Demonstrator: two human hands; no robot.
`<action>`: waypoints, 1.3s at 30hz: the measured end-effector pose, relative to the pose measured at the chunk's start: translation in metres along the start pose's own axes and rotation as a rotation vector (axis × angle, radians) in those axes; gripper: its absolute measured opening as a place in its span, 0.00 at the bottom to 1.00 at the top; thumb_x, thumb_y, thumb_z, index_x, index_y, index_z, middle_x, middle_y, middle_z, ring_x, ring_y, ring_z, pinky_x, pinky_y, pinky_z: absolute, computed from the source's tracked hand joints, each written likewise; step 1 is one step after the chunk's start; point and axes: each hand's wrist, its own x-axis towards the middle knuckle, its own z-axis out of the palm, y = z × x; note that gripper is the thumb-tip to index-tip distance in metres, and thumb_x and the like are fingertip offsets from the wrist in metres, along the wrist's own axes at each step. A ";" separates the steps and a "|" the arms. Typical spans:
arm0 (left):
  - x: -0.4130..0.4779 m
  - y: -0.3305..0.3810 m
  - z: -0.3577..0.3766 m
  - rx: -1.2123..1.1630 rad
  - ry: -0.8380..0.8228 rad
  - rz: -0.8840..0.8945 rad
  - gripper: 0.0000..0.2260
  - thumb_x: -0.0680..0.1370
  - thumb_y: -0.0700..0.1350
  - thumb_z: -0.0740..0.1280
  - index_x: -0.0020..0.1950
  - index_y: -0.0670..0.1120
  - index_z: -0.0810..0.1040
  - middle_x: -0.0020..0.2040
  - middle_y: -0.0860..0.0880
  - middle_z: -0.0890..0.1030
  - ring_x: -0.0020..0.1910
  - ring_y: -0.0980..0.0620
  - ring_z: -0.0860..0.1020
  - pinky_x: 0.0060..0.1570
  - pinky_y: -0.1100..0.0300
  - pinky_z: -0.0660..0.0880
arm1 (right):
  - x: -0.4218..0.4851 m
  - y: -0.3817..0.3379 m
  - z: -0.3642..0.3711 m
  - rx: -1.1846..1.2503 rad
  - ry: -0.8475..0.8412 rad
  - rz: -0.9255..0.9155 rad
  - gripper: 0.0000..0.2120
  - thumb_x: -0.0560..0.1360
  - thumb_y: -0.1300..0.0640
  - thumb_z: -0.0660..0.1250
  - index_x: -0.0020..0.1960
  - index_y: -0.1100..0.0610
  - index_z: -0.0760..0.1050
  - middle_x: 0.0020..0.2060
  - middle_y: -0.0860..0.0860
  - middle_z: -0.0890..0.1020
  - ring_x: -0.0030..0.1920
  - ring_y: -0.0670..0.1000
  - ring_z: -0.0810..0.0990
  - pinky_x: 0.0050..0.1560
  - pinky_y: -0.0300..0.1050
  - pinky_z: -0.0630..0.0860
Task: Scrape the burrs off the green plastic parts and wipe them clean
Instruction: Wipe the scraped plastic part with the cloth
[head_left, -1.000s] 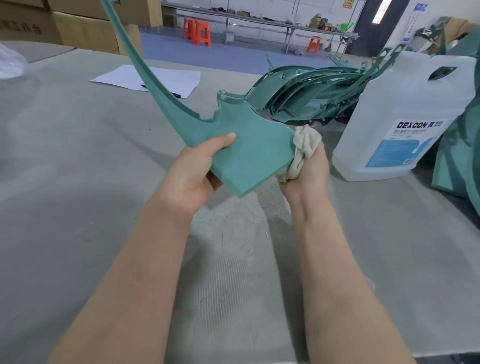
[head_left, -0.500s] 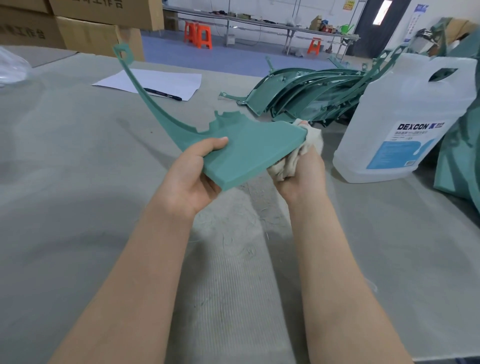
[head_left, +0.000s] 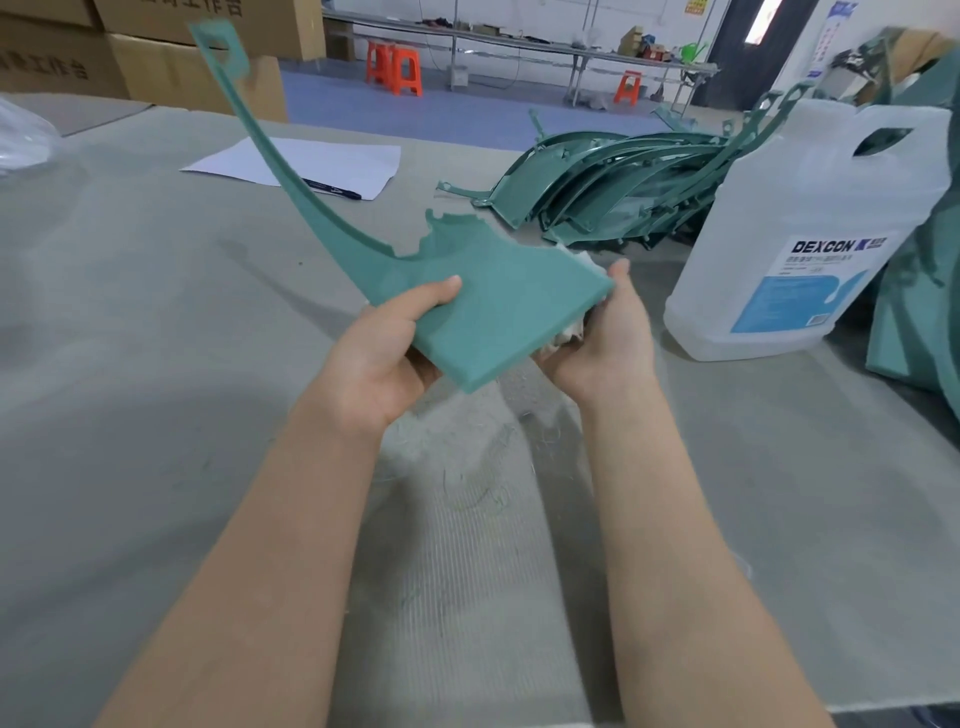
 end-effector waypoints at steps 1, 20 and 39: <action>0.001 0.001 -0.001 0.002 0.012 0.016 0.16 0.77 0.39 0.66 0.65 0.43 0.76 0.57 0.47 0.83 0.53 0.50 0.82 0.48 0.56 0.81 | -0.001 -0.004 -0.003 0.065 -0.033 0.004 0.34 0.81 0.36 0.48 0.52 0.65 0.76 0.45 0.59 0.83 0.44 0.58 0.82 0.49 0.48 0.78; -0.004 -0.006 0.009 0.099 -0.092 0.174 0.09 0.77 0.38 0.67 0.55 0.47 0.80 0.49 0.51 0.85 0.48 0.54 0.84 0.40 0.61 0.79 | 0.005 -0.002 -0.009 -0.443 0.289 -0.296 0.11 0.79 0.47 0.61 0.47 0.54 0.75 0.34 0.51 0.73 0.26 0.48 0.66 0.28 0.39 0.61; -0.002 0.004 0.004 -0.082 -0.006 0.149 0.13 0.77 0.38 0.67 0.62 0.43 0.78 0.56 0.46 0.83 0.54 0.50 0.82 0.50 0.56 0.81 | -0.010 -0.001 0.007 -0.094 -0.074 -0.237 0.12 0.82 0.54 0.60 0.54 0.61 0.75 0.46 0.55 0.84 0.46 0.52 0.83 0.53 0.50 0.80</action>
